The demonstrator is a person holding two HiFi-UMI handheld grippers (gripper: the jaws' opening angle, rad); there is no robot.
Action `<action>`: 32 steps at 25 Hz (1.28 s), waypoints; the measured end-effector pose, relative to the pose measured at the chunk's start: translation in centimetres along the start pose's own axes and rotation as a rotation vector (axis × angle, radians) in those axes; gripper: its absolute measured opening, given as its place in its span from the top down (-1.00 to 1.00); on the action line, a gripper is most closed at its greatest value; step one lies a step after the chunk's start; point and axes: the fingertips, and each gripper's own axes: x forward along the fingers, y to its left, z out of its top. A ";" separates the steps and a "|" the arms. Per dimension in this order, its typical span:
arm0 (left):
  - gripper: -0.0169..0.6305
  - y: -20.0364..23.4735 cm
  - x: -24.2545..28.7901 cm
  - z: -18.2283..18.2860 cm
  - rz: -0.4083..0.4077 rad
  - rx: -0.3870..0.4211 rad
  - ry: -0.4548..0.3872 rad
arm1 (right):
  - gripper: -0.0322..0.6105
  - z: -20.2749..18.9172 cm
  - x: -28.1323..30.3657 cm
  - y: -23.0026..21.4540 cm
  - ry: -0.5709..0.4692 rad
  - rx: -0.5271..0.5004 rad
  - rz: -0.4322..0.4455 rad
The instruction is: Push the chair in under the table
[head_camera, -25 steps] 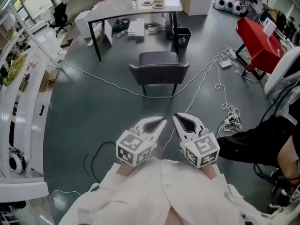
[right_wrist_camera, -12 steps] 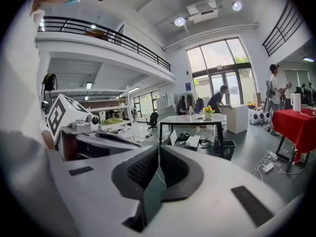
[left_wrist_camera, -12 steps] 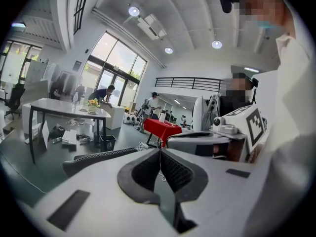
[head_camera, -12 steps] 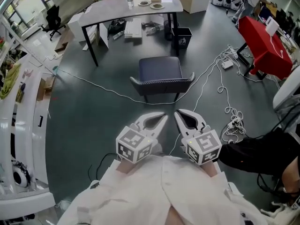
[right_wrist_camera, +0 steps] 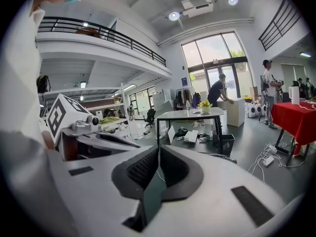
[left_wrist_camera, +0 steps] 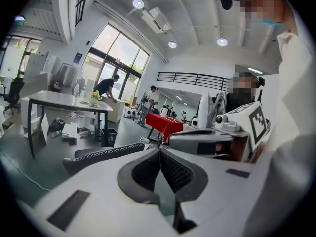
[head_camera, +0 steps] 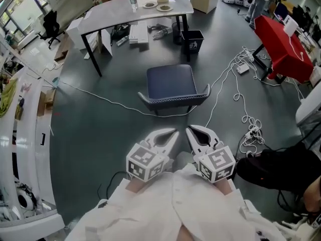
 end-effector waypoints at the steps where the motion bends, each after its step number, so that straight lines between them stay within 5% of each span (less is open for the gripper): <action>1: 0.91 0.4 0.2 -0.1 0.005 -0.003 0.007 | 0.79 0.0 0.2 -0.3 0.000 0.002 -0.002; 12: 0.91 4.9 3.5 1.5 0.045 -0.027 -0.001 | 0.79 0.5 3.8 -3.6 0.031 -0.008 0.019; 32: 0.91 13.7 14.2 7.5 0.159 -0.027 -0.020 | 0.79 3.9 12.1 -16.3 0.067 -0.032 0.093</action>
